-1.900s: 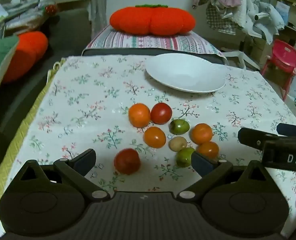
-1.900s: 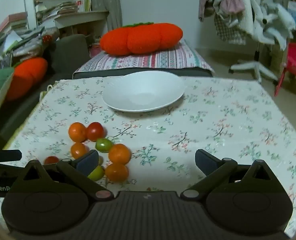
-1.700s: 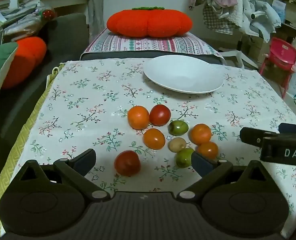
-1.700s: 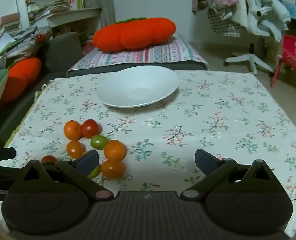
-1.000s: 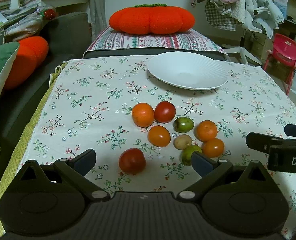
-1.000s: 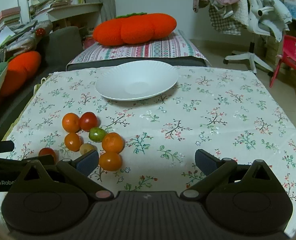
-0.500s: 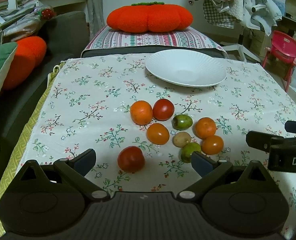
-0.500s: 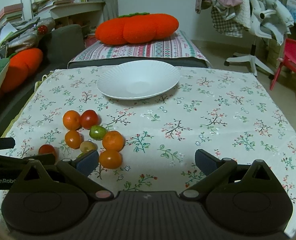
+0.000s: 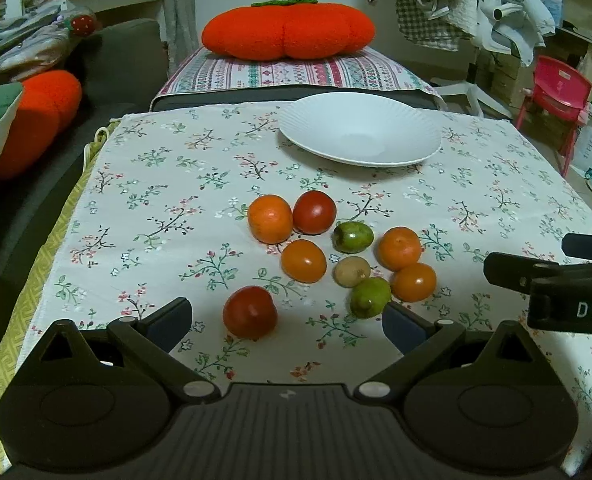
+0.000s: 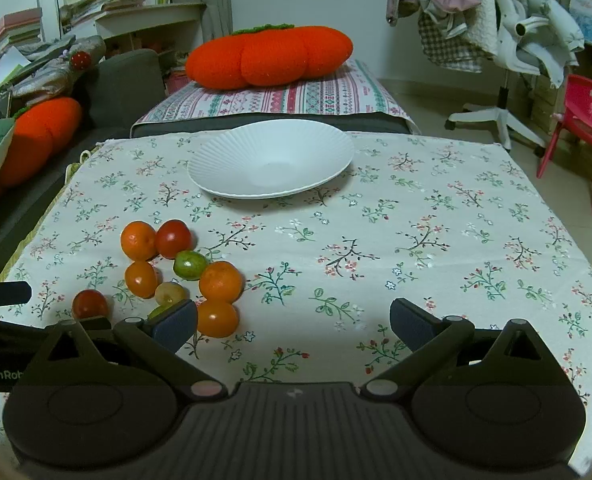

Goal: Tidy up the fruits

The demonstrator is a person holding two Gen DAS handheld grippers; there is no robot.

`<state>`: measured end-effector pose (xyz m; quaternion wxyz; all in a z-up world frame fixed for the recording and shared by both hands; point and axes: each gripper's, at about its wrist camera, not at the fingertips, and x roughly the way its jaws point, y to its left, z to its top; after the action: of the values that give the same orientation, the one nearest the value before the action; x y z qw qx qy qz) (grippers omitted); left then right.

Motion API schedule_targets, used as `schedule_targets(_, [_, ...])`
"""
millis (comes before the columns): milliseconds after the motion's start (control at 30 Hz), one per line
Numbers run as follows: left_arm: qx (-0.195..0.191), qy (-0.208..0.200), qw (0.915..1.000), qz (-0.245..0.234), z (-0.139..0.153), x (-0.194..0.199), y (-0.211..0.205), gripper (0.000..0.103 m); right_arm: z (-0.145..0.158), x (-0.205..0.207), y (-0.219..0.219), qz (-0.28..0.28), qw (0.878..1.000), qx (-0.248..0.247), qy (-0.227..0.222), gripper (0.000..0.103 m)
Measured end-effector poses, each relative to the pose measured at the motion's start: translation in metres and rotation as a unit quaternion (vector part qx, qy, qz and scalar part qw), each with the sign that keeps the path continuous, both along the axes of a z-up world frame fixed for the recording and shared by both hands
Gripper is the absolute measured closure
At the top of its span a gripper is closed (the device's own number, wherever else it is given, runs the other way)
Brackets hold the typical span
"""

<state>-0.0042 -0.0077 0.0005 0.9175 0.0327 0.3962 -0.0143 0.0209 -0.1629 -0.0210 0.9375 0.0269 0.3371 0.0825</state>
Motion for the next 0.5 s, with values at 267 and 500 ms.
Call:
schedule_targets(267, [0.001,0.006,1.0000,-0.003,-0.0012,0.0003,-0.0018,0.012,-0.0026,0.0009,0.0014,0.004,1.000,-0.005,0.008,0.000])
schedule_targets(500, [0.002,0.012,0.9999,-0.004,-0.0028,0.0010,-0.0021,0.012,-0.0033,0.0006,0.0026,0.006,1.000,-0.009,0.011,0.000])
